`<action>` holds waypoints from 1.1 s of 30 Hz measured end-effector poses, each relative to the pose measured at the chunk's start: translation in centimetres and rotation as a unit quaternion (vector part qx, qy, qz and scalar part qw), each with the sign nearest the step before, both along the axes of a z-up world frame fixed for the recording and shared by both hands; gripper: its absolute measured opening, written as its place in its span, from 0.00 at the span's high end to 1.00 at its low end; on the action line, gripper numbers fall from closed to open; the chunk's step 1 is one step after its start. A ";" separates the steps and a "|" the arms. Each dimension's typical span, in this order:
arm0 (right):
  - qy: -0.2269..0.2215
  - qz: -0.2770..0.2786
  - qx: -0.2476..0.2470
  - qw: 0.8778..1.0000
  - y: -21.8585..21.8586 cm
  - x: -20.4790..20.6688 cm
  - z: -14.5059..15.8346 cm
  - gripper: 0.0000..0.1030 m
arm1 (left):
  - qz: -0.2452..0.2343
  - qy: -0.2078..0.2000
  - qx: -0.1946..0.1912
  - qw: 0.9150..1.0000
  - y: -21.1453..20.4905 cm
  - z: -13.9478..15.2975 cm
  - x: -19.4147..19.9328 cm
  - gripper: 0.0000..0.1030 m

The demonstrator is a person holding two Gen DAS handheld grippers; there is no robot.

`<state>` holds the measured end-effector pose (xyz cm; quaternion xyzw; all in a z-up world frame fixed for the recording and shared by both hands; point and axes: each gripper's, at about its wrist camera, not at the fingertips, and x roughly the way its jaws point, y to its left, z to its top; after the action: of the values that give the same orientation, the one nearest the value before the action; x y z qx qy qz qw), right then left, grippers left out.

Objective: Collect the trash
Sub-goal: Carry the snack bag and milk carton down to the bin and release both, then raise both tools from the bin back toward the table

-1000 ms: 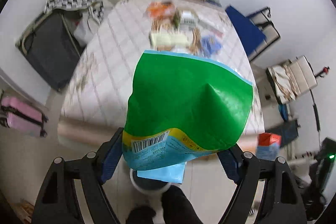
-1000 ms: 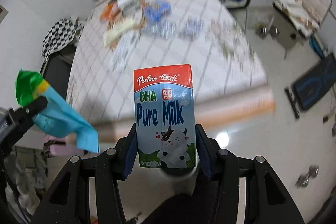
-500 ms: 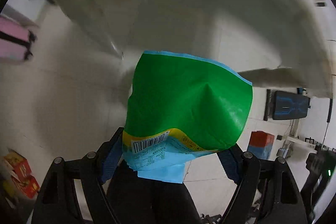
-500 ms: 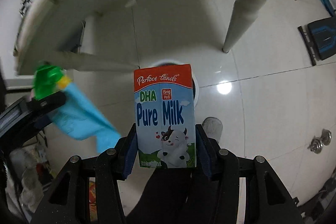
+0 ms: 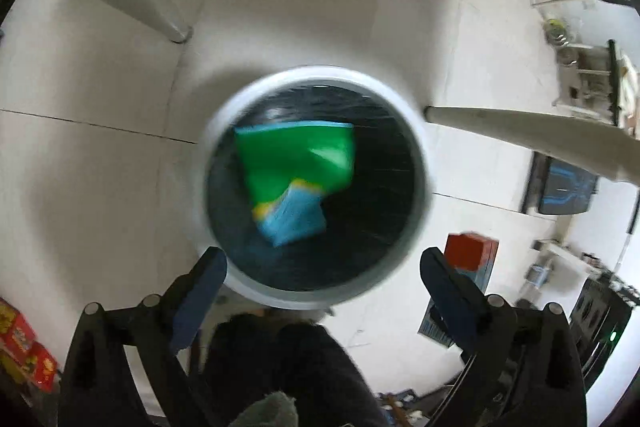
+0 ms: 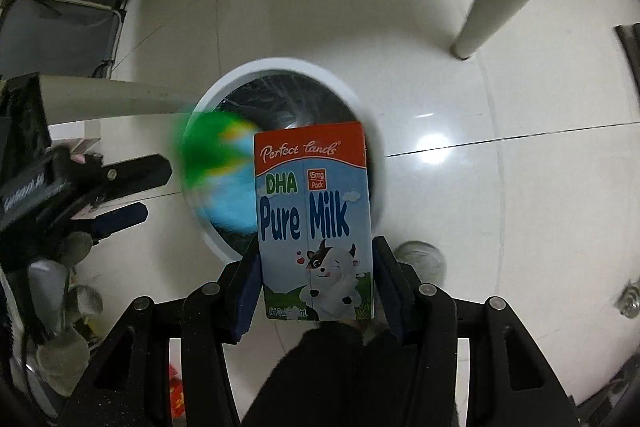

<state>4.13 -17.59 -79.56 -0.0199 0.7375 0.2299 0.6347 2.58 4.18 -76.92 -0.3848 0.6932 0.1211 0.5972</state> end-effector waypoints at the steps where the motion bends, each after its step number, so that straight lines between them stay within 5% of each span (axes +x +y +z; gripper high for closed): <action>1: 0.005 0.004 0.004 1.000 0.3 0.2 -0.7 0.34 | -0.001 0.001 0.015 1.000 -0.1 0.2 -0.2 0.04; 3: 0.008 0.012 0.006 1.000 0.9 0.4 -1.8 0.03 | -0.010 0.008 0.060 0.998 0.0 1.4 -0.9 0.04; 6: -0.010 0.037 -0.009 0.999 1.6 0.2 -2.0 0.01 | -0.030 0.015 0.135 0.990 -0.4 4.0 -2.0 0.04; 12: -0.050 0.059 -0.053 0.996 3.2 0.3 -1.1 0.01 | -0.070 0.011 0.224 0.972 -1.6 8.0 -2.9 0.04; 24: -0.096 0.053 -0.087 0.990 1.9 -1.1 6.7 0.01 | -0.105 0.012 0.241 0.965 -4.5 13.9 -4.3 0.04; 33: -0.117 0.046 -0.088 0.988 -1.0 -2.0 17.1 0.01 | -0.093 0.000 0.239 0.966 -5.5 22.7 -5.6 0.04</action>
<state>2.13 -18.55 -62.50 -0.1362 0.6739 0.1893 0.7011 -2.99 -1.33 -54.23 -0.1644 0.6767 0.2273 0.6807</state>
